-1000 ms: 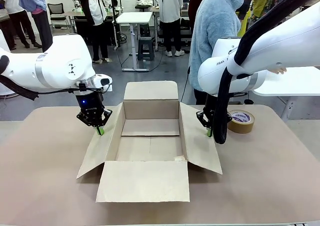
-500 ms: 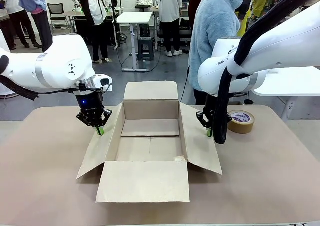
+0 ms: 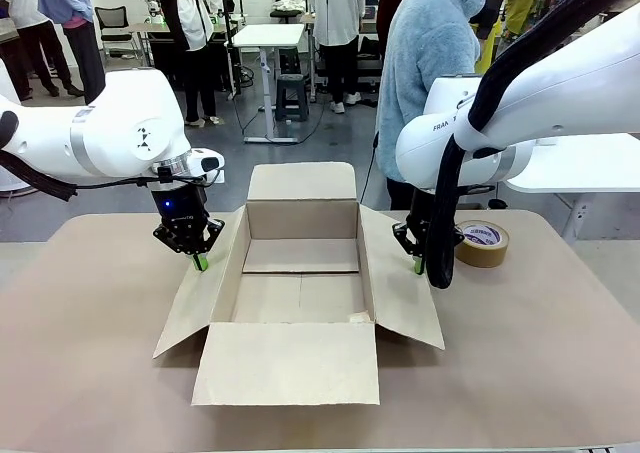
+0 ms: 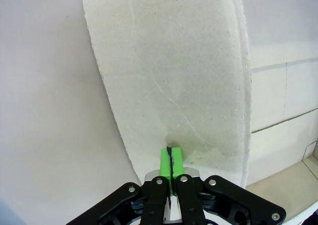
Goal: Wrap the clocks to prevent damage.
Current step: Once the human has placed the objects inside and stepped back, release both hands from the side flaps of the Package Box.
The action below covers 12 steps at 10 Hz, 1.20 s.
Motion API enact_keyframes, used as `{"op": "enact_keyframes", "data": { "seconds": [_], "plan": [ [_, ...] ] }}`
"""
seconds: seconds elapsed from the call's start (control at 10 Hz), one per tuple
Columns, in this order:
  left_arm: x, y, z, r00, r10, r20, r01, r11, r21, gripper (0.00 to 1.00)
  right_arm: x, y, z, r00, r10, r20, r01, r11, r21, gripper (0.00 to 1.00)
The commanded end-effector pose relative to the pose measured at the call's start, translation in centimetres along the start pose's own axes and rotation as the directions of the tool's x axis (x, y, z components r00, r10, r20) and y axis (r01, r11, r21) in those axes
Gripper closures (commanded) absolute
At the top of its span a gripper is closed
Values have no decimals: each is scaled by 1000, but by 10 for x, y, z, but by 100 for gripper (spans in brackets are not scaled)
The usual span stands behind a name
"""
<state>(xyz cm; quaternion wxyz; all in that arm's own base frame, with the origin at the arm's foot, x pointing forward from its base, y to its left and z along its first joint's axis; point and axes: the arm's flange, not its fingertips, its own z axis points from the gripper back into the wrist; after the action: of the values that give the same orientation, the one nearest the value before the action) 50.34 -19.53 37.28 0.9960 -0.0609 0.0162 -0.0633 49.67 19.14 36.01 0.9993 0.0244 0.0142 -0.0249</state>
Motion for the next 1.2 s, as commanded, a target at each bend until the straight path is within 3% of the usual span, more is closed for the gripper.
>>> {"op": "enact_keyframes", "data": {
  "seconds": [0.0,1.1],
  "plan": [
    [-1,1,-1,1000,-6,-6,6,1000,12,99,-1,-2,-1,1000,10,4,-10,1000,-9,99],
    [-1,1,-1,1000,-6,-6,6,1000,12,99,-1,-2,-1,1000,10,4,-10,1000,-9,99]
  ]
}}
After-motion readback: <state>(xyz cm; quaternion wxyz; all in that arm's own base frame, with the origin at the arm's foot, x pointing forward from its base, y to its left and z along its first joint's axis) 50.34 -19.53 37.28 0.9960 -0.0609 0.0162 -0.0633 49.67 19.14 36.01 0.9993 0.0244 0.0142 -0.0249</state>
